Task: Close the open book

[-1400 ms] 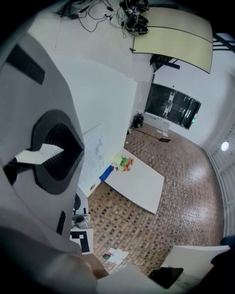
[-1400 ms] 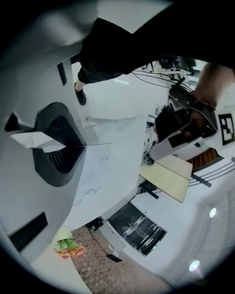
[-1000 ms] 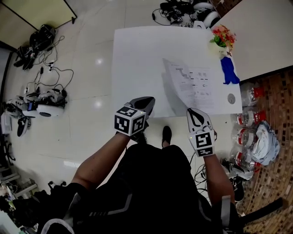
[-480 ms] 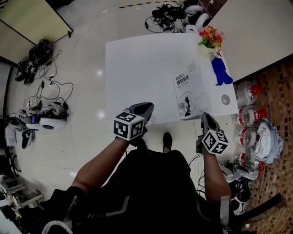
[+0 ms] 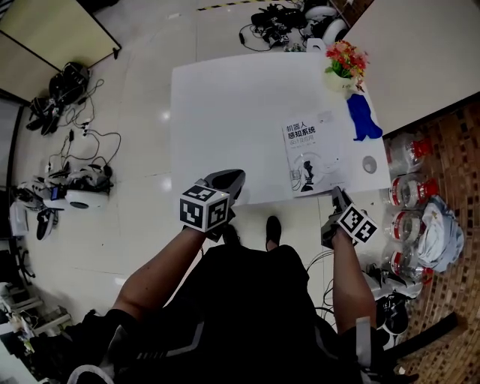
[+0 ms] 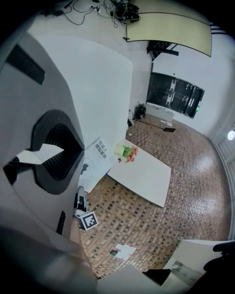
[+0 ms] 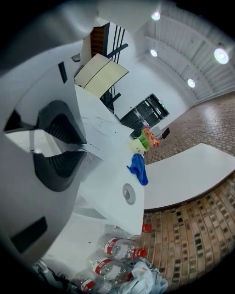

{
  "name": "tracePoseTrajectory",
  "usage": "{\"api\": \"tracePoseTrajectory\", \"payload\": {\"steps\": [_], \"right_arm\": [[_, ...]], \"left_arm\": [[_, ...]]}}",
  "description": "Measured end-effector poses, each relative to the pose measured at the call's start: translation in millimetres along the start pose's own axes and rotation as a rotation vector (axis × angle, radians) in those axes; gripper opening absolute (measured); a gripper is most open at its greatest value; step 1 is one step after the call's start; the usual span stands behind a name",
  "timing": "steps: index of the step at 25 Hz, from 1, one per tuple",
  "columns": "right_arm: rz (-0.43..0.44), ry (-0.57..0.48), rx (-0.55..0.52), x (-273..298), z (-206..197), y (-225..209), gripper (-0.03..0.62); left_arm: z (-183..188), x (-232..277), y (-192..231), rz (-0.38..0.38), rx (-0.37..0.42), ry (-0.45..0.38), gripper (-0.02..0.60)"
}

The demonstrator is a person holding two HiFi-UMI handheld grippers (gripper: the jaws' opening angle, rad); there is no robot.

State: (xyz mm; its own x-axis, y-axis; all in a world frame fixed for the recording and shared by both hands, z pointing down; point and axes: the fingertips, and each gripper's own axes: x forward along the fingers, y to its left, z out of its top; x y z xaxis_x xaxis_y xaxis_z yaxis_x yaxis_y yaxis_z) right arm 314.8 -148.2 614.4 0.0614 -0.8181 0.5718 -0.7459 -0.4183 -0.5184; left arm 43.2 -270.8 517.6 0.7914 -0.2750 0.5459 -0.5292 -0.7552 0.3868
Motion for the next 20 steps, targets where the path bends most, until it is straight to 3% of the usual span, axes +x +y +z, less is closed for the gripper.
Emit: {"api": "tracePoseTrajectory", "payload": {"steps": [4, 10, 16, 20], "right_arm": [[-0.015, 0.038, 0.063, -4, 0, -6, 0.032], [-0.109, 0.015, 0.035, -21, 8, -26, 0.032], [-0.083, -0.019, 0.011, -19, 25, -8, 0.032], [-0.002, -0.072, -0.038, -25, 51, 27, 0.031]], "left_arm": [[2, 1, -1, -0.008, -0.012, -0.009, -0.005], [4, 4, 0, -0.017, -0.019, -0.018, -0.005], [10, 0, -1, -0.028, -0.022, -0.044, -0.005], [20, -11, 6, -0.021, -0.032, -0.080, -0.005]]}}
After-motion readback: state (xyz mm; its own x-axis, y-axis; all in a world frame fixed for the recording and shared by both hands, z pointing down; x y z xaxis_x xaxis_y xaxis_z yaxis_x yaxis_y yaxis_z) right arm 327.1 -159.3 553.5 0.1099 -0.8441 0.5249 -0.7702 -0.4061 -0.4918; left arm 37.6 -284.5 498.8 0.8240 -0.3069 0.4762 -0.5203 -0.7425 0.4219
